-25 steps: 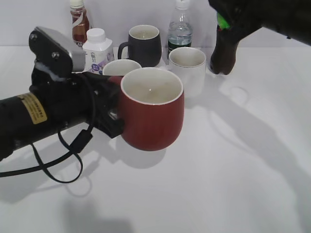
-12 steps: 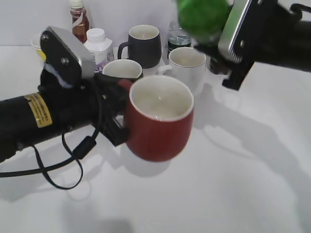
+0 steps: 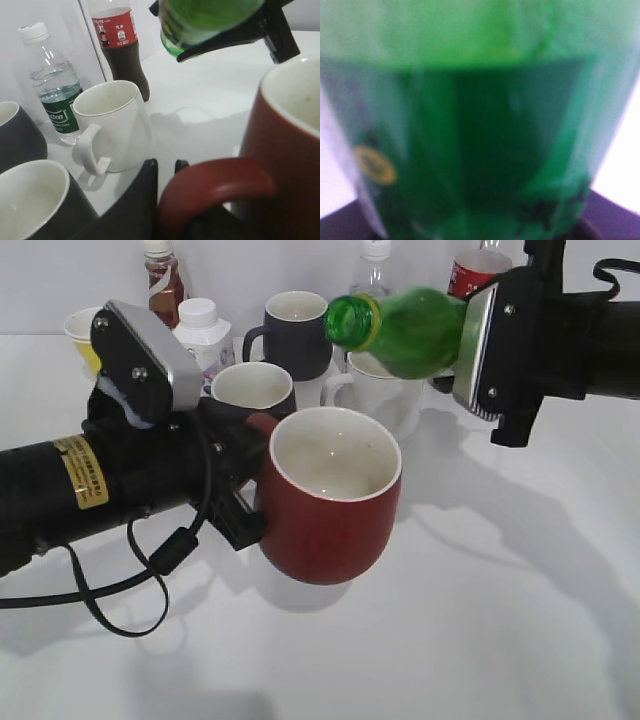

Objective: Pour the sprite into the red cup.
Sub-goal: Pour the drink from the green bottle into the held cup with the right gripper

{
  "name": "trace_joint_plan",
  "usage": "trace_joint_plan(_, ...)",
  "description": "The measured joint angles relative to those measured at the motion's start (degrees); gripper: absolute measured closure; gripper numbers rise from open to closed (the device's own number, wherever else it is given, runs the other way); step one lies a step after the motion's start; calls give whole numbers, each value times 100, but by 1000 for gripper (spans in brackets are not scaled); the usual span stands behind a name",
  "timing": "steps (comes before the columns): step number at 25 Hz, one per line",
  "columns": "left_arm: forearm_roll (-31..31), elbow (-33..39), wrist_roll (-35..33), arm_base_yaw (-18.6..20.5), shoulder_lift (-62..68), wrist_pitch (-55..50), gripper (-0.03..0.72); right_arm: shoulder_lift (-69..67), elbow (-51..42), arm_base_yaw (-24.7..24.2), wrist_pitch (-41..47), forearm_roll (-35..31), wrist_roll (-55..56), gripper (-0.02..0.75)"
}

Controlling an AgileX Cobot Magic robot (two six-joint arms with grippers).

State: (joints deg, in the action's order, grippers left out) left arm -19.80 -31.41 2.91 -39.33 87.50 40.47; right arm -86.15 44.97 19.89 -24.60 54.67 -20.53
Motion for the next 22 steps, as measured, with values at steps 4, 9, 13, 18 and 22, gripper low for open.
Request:
trace_joint_plan(4, 19, 0, 1, 0, 0, -12, 617, 0, 0, -127, 33, 343, -92, 330)
trace_joint_plan(9, 227, 0, 8, 0, 0, -40, 617, 0, 0, -171, 56, 494, -328, 330)
trace_joint_plan(13, 244, 0, 13, 0, 0, -293, 617, 0, 0, -171, 3, 512, -703, 331)
trace_joint_plan(18, 239, 0, 19, 0, 0, -386, 617, 0, 0, -176, -63, 523, -1011, 331)
trace_joint_plan(22, 26, 0, 19, 0, 37, -397, 617, 0, 0, -176, -71, 523, -1212, 331)
